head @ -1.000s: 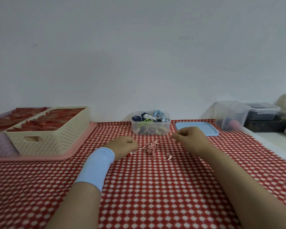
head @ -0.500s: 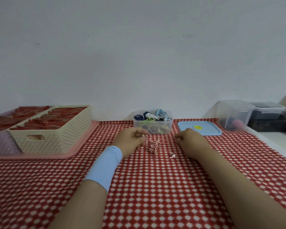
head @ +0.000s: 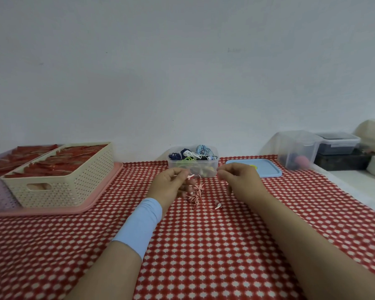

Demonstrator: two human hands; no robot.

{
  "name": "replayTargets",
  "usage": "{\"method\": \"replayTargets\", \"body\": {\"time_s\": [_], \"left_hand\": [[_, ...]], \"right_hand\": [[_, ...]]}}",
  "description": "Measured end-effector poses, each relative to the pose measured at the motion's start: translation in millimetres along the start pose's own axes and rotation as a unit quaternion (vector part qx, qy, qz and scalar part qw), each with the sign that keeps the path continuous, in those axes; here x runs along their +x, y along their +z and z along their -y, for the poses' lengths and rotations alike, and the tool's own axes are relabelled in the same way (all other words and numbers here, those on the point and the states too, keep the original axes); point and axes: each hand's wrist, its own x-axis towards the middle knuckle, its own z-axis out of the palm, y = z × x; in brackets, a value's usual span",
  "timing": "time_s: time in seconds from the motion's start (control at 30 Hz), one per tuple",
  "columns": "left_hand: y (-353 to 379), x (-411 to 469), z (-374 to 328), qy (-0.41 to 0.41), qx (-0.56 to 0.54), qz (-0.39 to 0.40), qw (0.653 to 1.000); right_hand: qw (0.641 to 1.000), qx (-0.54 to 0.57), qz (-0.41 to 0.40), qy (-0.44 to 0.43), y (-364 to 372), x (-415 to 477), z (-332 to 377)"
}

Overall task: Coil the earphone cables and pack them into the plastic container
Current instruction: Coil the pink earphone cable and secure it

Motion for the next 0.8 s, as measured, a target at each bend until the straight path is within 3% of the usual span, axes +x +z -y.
{"method": "replayTargets", "body": {"time_s": [0.17,0.33,0.8], "left_hand": [[2.1,-1.4,0.4,-0.019,-0.073,0.025,0.997],[1.8,-3.0,0.8,-0.02,-0.089,0.083,0.992],[6.5,-4.9,-3.8,-0.021,-0.125,0.101,0.987]], "right_hand": [[0.988,0.14,0.07,0.005,11.1,-18.5,25.0],[0.982,0.173,0.072,-0.001,13.1,-20.3,30.2],[0.973,0.212,0.087,0.018,11.3,-21.1,33.2]]}}
